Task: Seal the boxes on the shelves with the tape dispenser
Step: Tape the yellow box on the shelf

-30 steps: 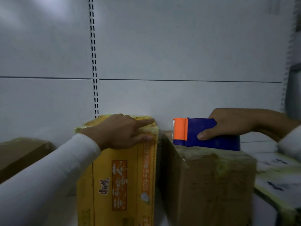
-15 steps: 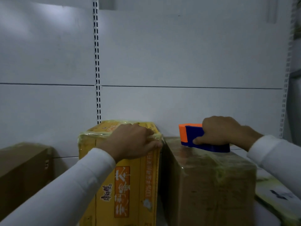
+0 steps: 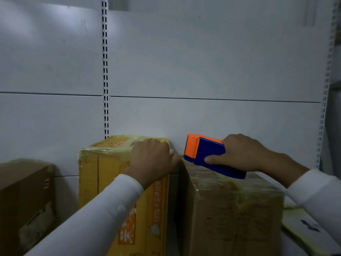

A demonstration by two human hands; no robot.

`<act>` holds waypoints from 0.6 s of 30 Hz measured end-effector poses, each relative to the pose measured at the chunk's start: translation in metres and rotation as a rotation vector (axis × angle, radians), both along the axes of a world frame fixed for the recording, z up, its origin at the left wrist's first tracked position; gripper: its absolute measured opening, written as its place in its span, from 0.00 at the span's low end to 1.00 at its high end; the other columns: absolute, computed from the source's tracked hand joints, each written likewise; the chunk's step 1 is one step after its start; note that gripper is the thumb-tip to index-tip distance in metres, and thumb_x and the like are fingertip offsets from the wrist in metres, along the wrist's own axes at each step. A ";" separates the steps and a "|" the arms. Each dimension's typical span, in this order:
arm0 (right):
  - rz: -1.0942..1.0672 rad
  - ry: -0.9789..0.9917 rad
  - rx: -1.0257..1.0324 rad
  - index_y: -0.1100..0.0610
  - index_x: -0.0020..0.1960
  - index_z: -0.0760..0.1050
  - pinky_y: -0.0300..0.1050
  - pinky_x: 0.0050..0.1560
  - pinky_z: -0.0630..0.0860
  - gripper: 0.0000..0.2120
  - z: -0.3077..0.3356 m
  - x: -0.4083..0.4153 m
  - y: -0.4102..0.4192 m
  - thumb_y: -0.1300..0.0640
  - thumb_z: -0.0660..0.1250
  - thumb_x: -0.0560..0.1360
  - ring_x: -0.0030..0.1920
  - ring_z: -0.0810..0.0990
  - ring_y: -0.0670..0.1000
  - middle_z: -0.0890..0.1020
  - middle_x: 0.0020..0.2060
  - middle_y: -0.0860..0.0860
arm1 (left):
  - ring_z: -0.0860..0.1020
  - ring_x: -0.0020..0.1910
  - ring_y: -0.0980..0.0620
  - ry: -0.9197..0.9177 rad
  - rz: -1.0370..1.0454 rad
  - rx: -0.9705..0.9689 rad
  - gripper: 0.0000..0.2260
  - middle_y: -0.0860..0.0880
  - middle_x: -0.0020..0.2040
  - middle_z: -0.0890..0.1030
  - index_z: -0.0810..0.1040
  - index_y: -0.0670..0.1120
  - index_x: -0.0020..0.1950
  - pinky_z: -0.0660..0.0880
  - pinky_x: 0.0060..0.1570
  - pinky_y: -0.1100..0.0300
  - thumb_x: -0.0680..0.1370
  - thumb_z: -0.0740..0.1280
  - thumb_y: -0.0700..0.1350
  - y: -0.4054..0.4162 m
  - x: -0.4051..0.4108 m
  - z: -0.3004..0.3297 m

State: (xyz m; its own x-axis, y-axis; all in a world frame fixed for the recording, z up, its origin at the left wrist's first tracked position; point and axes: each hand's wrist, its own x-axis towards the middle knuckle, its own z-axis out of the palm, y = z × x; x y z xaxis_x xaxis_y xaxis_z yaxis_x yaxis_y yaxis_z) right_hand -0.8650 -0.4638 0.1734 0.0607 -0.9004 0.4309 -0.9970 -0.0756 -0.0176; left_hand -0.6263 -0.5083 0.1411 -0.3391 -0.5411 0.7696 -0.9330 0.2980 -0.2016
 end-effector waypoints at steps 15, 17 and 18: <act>0.186 -0.134 0.017 0.59 0.41 0.76 0.43 0.34 0.72 0.28 -0.008 0.012 -0.001 0.31 0.68 0.70 0.34 0.82 0.53 0.82 0.34 0.53 | 0.78 0.49 0.52 -0.187 -0.064 0.104 0.41 0.53 0.56 0.80 0.72 0.54 0.65 0.73 0.42 0.59 0.64 0.46 0.78 0.004 0.063 0.006; 0.192 -0.146 0.011 0.59 0.40 0.76 0.42 0.33 0.70 0.28 -0.009 0.012 -0.003 0.31 0.68 0.70 0.32 0.80 0.52 0.82 0.33 0.53 | 0.78 0.50 0.52 -0.196 -0.055 0.111 0.39 0.52 0.57 0.79 0.72 0.53 0.64 0.73 0.44 0.59 0.66 0.48 0.77 0.004 0.063 0.007; 0.199 -0.158 0.007 0.58 0.40 0.76 0.41 0.32 0.70 0.28 -0.008 0.012 -0.004 0.31 0.68 0.70 0.30 0.80 0.51 0.81 0.32 0.52 | 0.77 0.51 0.52 -0.199 -0.062 0.121 0.37 0.52 0.58 0.78 0.72 0.53 0.65 0.73 0.46 0.58 0.67 0.51 0.76 0.005 0.063 0.006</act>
State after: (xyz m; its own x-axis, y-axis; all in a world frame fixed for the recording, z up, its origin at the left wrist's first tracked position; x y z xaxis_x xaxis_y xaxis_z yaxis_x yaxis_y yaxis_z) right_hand -0.8530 -0.4674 0.1657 0.1698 -0.8804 0.4427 -0.9473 -0.2696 -0.1728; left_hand -0.5630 -0.5034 0.1476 -0.5131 -0.5990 0.6148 -0.8576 0.3865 -0.3392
